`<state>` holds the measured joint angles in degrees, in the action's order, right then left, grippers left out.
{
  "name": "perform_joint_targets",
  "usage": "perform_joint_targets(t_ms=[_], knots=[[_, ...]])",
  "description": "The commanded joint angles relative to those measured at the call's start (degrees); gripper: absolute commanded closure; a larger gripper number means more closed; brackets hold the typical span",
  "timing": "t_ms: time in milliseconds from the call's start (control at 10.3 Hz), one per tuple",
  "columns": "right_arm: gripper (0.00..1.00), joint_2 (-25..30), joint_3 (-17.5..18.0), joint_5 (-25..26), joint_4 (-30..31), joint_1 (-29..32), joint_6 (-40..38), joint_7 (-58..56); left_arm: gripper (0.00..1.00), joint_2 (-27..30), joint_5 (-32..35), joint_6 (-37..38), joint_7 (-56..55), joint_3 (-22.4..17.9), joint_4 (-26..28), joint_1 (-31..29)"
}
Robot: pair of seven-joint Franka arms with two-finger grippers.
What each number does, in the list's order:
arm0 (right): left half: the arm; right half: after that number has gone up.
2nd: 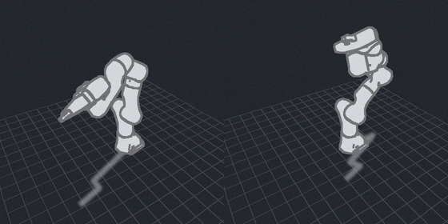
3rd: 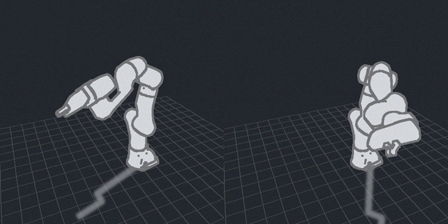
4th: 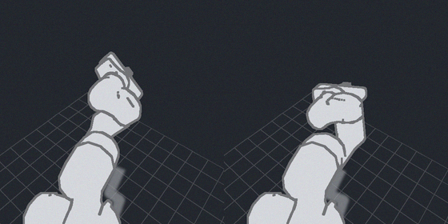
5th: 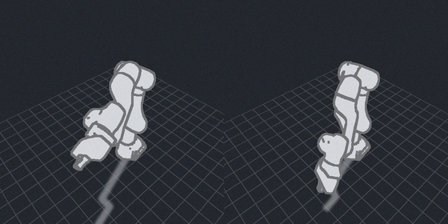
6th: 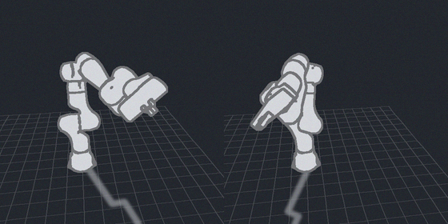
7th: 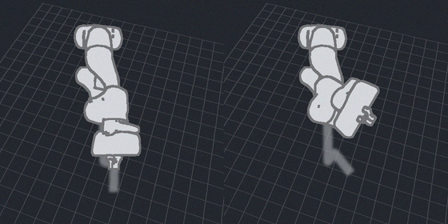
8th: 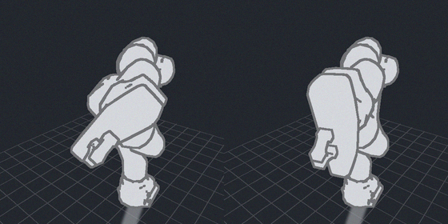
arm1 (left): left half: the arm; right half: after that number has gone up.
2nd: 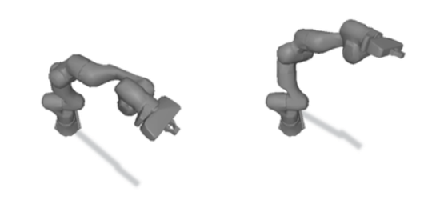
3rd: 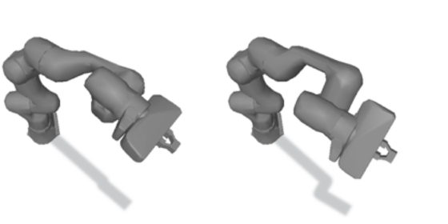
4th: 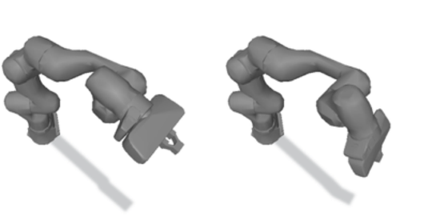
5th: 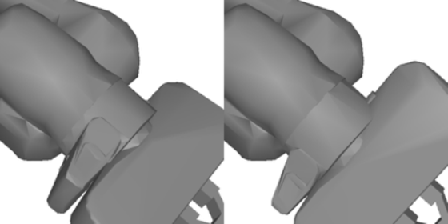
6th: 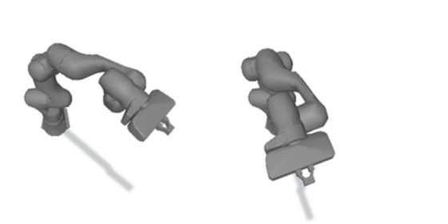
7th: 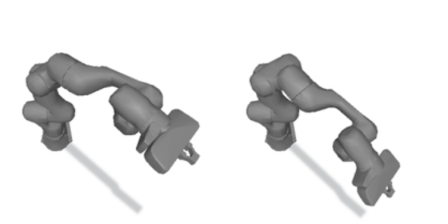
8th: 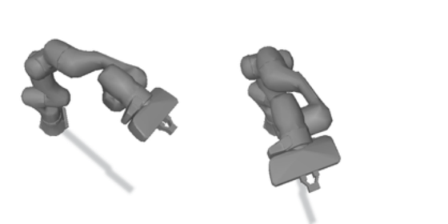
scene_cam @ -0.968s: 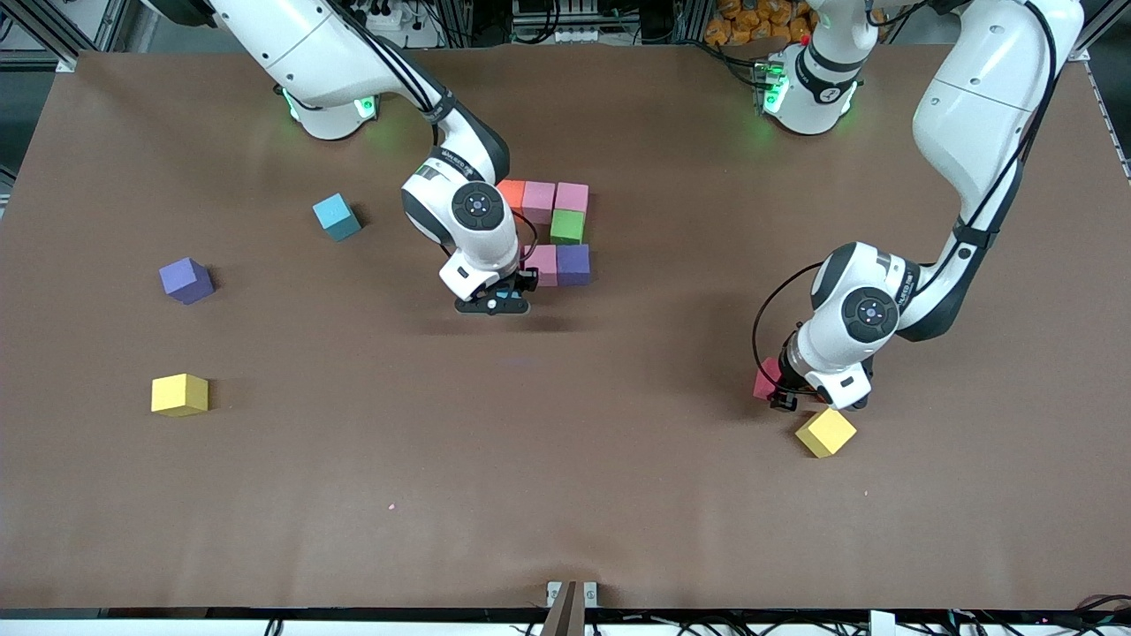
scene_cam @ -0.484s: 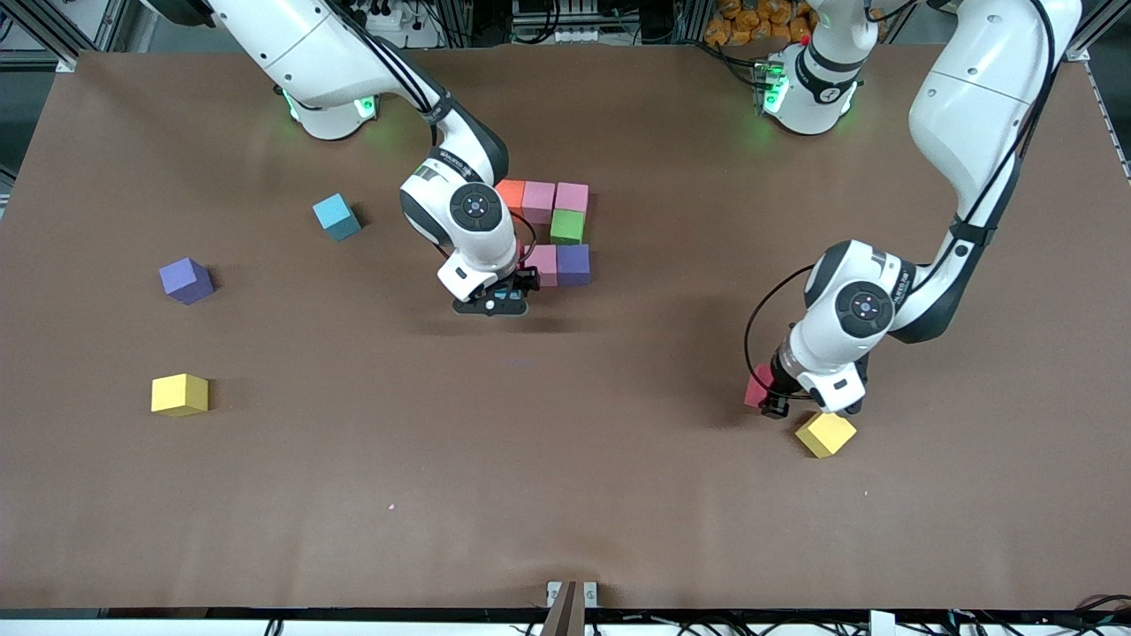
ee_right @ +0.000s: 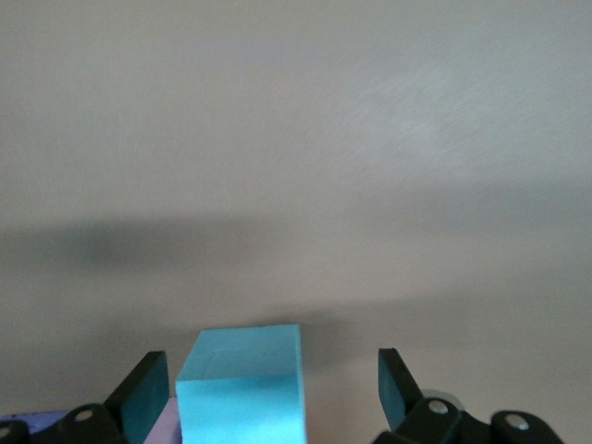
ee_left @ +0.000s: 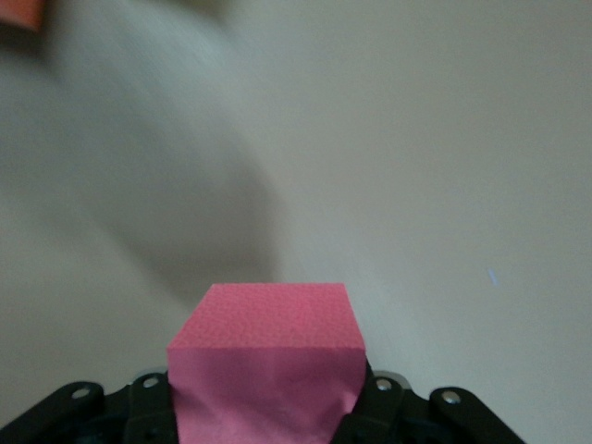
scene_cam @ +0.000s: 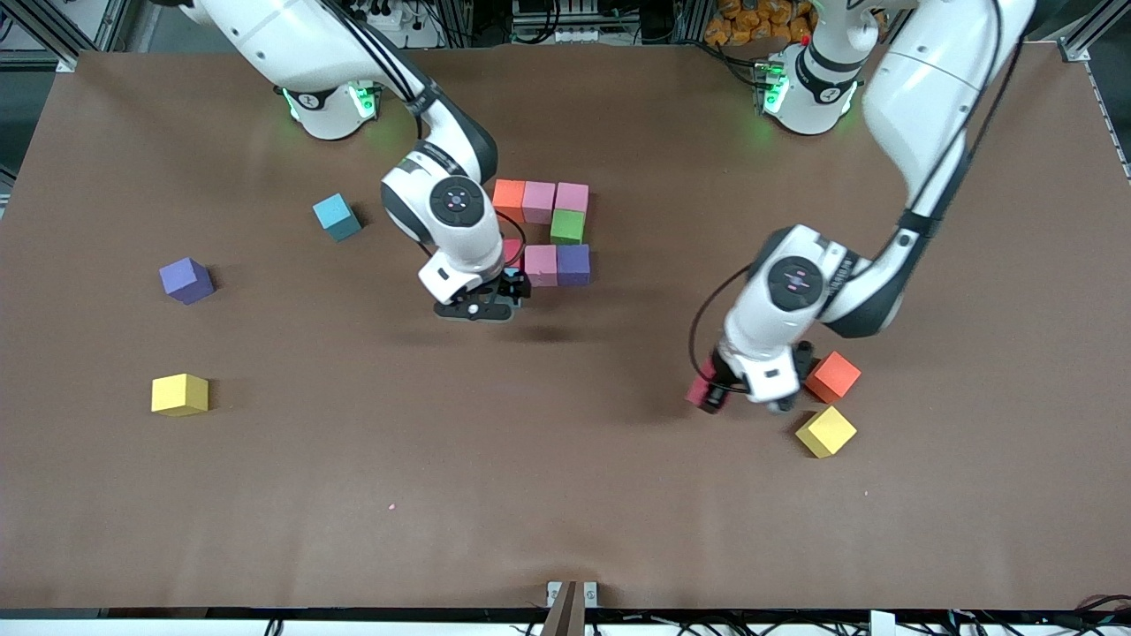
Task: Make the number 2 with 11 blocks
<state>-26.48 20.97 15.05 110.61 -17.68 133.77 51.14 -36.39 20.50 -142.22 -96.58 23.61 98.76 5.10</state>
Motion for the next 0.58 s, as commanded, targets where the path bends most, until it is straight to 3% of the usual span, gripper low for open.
perform_joint_targets(t_ms=[0, 291, 484], knots=[[0.0, 7.03, -0.48, -4.05, 1.28, 4.48, -3.24, -4.2, 0.64, -3.84, 1.29, 1.67, 2.52, -1.1, -6.98, 7.51], [0.0, 8.55, -1.45, -4.24, 1.37, 13.62, -9.12, -19.35, 0.64, -10.26, 1.29, 5.37, 4.38, -4.0, -18.04, 17.8], [0.0, 8.63, -1.8, -4.15, 2.42, 19.85, -9.49, -32.35, 0.64, -13.6, 0.94, 5.38, 11.54, -6.37, -22.89, 23.7]])
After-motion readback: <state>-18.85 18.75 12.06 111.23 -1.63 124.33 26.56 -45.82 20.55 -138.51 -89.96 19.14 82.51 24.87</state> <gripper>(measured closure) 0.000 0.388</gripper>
